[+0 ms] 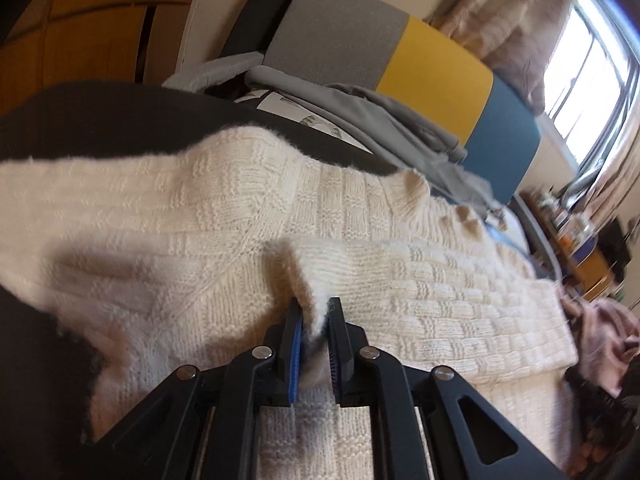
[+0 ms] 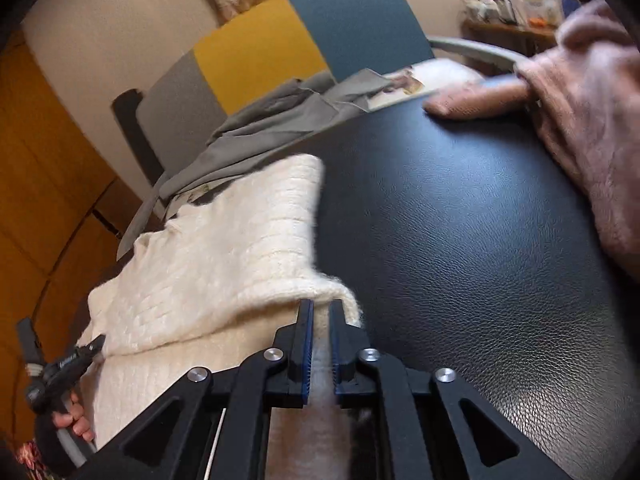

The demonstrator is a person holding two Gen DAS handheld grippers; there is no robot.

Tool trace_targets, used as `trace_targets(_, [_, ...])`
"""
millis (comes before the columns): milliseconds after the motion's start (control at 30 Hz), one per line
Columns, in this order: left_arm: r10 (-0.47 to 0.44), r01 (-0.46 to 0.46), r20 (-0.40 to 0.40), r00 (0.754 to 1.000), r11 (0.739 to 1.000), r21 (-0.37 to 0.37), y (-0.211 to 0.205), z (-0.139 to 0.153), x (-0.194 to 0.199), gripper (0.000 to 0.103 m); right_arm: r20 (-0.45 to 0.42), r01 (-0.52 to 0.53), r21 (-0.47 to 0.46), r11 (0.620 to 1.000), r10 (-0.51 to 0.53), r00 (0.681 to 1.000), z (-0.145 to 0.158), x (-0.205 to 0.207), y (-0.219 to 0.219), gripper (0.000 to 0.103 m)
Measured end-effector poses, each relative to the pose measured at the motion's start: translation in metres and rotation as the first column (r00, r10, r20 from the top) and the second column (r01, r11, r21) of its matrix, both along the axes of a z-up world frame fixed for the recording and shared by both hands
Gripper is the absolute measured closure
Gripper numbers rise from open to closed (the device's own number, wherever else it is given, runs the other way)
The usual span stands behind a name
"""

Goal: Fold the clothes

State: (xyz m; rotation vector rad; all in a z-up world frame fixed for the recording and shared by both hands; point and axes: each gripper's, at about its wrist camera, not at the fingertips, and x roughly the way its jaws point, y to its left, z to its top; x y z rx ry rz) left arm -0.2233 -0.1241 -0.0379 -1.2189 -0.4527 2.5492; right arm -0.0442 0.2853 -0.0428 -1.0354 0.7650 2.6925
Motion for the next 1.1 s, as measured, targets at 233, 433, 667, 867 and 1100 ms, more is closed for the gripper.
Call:
trace_targets(233, [-0.004,0.003,-0.015,1.000,0.999,-0.045,0.010,0.002,0.000,0.091,0.058,-0.038,0.083,0.996,0.033,0.998,0.003,-0.036,-0.015,0.094])
trace_targets(433, [-0.051,0.047,-0.031,0.998,0.992,-0.114,0.024,0.004,0.000,0.083,0.061,0.144,0.004,0.990,-0.144,0.988,-0.008,-0.016,0.026,0.103])
trace_targets(667, [-0.055,0.048,-0.041,0.998,0.989,-0.143,0.028,0.005,0.002,0.083,0.056,-0.016,0.116,0.993,0.009,0.998,0.017,0.017,0.009,0.099])
trace_targets(867, [-0.058,0.047,-0.053,0.997,0.981,-0.187,0.032,0.006,0.004,0.083,-0.024,-0.061,0.189,0.980,0.067,0.997,0.052,-0.019,-0.002,0.098])
trace_targets(1100, [-0.057,0.044,-0.062,0.996,0.978,-0.204,0.033,0.005,0.005,0.082,0.158,-0.119,0.242,0.963,0.081,0.984,0.018,-0.116,-0.020,0.098])
